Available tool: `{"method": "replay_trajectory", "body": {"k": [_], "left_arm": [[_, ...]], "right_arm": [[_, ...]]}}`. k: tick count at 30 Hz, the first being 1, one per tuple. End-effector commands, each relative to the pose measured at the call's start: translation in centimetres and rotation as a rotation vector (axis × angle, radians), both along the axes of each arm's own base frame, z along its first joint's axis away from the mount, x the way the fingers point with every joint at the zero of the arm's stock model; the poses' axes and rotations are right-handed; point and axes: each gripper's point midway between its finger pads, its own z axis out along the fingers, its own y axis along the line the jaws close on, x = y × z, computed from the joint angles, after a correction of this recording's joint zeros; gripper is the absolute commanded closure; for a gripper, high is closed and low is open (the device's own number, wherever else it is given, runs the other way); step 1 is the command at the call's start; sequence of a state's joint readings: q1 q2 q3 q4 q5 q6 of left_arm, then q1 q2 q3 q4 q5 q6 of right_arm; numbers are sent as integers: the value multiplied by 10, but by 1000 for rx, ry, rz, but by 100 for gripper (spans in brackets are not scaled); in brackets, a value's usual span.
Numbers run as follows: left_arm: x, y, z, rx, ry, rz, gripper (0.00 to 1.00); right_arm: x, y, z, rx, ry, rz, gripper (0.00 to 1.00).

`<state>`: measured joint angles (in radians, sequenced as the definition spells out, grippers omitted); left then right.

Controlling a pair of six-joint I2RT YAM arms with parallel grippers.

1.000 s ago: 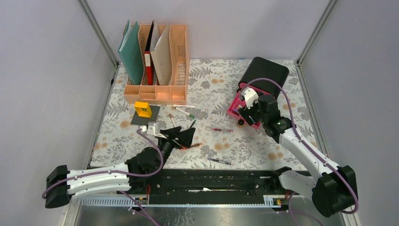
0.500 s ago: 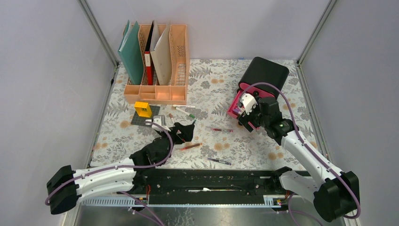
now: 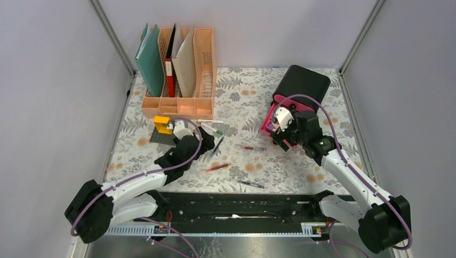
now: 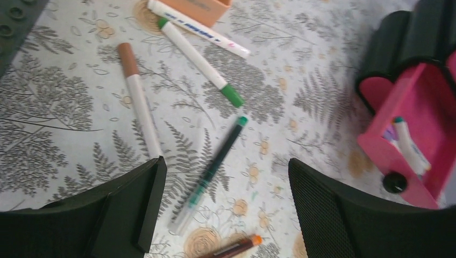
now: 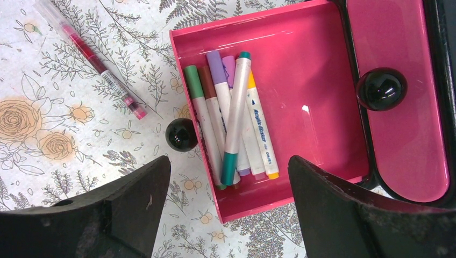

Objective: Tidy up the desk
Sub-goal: Pick up the stationery from the center of the board.

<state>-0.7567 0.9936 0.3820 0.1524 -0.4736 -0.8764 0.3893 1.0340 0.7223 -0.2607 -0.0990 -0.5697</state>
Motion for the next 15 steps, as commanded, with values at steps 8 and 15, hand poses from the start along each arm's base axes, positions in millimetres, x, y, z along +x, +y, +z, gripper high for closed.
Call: {"method": "replay_trajectory", "body": {"k": [8, 15], "left_arm": [[24, 19, -49, 270, 325, 151, 29], [34, 20, -66, 324, 360, 172, 39]], "right_arm": [[3, 7, 20, 23, -43, 30, 13], [2, 7, 21, 25, -46, 31, 13]]}}
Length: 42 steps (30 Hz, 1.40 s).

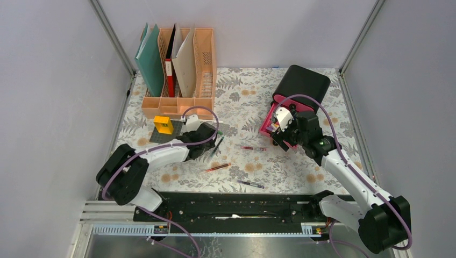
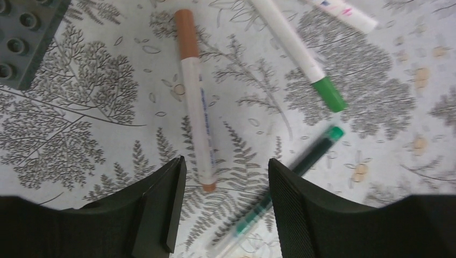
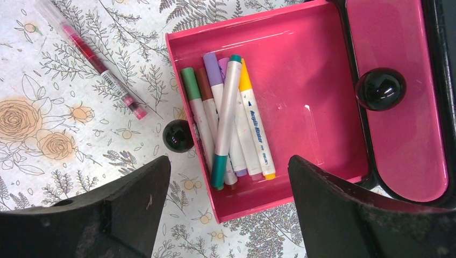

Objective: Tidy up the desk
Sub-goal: Pick up the stationery from the center of the board.

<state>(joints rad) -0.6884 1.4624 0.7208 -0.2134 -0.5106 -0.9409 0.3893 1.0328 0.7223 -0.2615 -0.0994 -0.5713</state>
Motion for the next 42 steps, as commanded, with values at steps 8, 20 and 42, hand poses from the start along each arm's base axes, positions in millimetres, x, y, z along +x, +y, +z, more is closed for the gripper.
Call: {"method": "replay_trajectory", "body": {"k": [8, 20, 42], "left_arm": [[13, 15, -8, 53, 21, 56, 41], [24, 23, -23, 80, 77, 72, 52], [13, 33, -24, 76, 109, 69, 100]], "right_arm": [[2, 8, 21, 28, -46, 35, 13], [0, 9, 21, 32, -45, 42, 13], [-4, 13, 26, 56, -51, 67, 13]]}}
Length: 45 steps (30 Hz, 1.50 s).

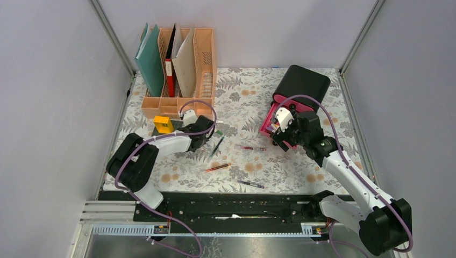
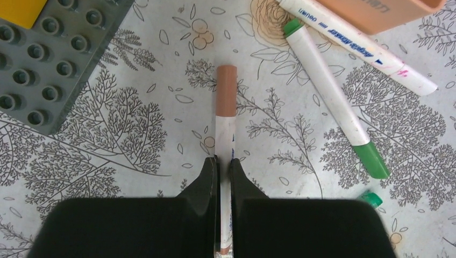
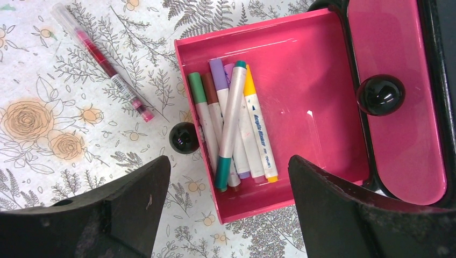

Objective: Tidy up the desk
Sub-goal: Pick up the stationery from the center of the board, then place the stationery in the drawer.

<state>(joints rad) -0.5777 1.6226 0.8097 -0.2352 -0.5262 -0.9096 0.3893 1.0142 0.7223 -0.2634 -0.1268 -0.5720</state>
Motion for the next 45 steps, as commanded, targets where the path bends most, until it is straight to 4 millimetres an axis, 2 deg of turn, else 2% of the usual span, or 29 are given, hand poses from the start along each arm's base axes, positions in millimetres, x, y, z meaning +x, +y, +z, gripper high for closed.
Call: {"method": "replay_trajectory", "body": {"k": [1, 7, 12, 13, 20, 25, 32, 39, 45], "left_arm": [[-15, 2, 4, -25, 26, -32, 100], [-23, -10, 33, -138, -77, -96, 100], [-34, -38, 71, -338, -229, -232, 100], [-34, -48, 84, -396, -286, -281, 100], [-69, -89, 155, -724, -585, -562, 100], [-95, -109, 192, -824, -709, -680, 100], [-120, -135, 222, -900, -813, -784, 100], [-124, -158, 237, -906, -864, -805, 100], [-128, -183, 245, -921, -880, -830, 100]], "right_arm": [[-3, 10, 22, 40, -40, 54, 12], [-14, 22, 29, 93, -26, 118, 11], [-31, 38, 34, 156, 18, 216, 4], [-34, 41, 35, 169, 26, 237, 2], [-63, 64, 52, 301, 97, 369, 0], [-83, 76, 64, 375, 123, 469, 0], [-105, 86, 78, 458, 156, 567, 0], [-118, 94, 85, 532, 217, 620, 0], [-116, 103, 87, 631, 291, 586, 0]]}}
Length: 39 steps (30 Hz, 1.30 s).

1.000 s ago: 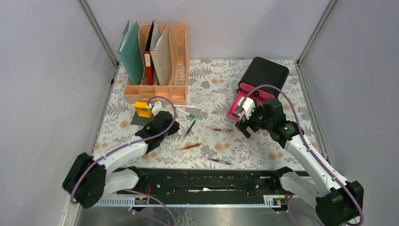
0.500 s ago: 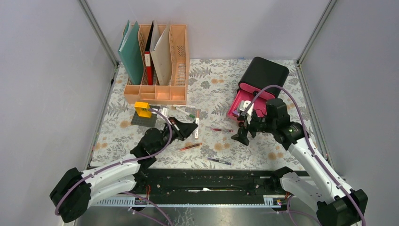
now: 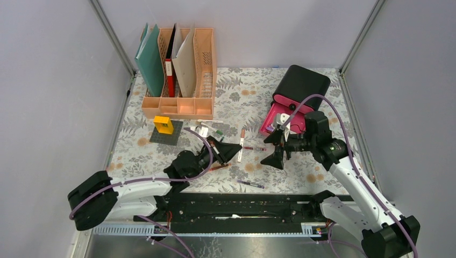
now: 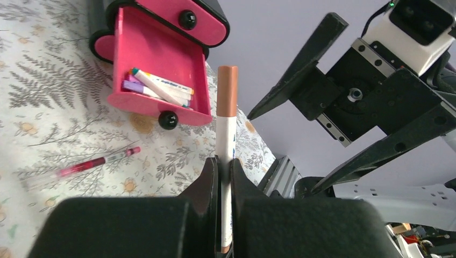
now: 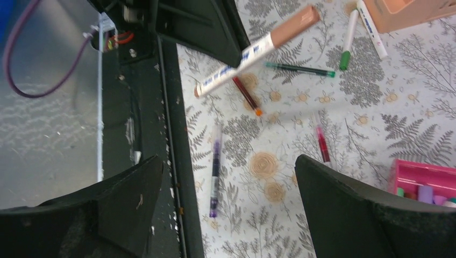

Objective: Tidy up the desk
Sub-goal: Place the stationery in the drawer.

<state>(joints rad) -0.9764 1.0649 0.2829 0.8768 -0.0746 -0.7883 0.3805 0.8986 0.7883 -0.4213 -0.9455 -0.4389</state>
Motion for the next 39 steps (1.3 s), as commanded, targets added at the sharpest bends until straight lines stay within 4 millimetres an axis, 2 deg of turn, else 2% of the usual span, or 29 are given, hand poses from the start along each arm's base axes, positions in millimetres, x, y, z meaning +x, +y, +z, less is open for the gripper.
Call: {"method": "replay_trajectory", "body": {"k": [1, 5, 14, 21, 25, 28, 37, 38, 39], "left_arm": [[5, -16, 55, -130, -113, 24, 100], [9, -29, 60, -161, -111, 27, 100], [10, -56, 68, -211, -109, 12, 100], [7, -63, 69, -231, -116, 4, 100], [5, -65, 71, -236, -120, 0, 100], [4, -66, 72, -238, -125, 0, 100], [3, -65, 73, -238, -132, 7, 100], [3, -64, 73, -237, -132, 8, 99], [3, -64, 73, -236, -131, 8, 94]], "right_arm": [[1, 13, 19, 106, 78, 7, 0], [5, 20, 13, 152, 181, -17, 0], [18, 26, 4, 170, 279, -75, 0], [18, 26, 0, 173, 315, -86, 1], [20, 28, 2, 183, 302, -75, 6], [20, 29, 2, 183, 305, -70, 17], [19, 28, 2, 167, 314, -61, 83], [18, 27, 1, 160, 318, -58, 89], [17, 27, 1, 155, 315, -53, 95]]}}
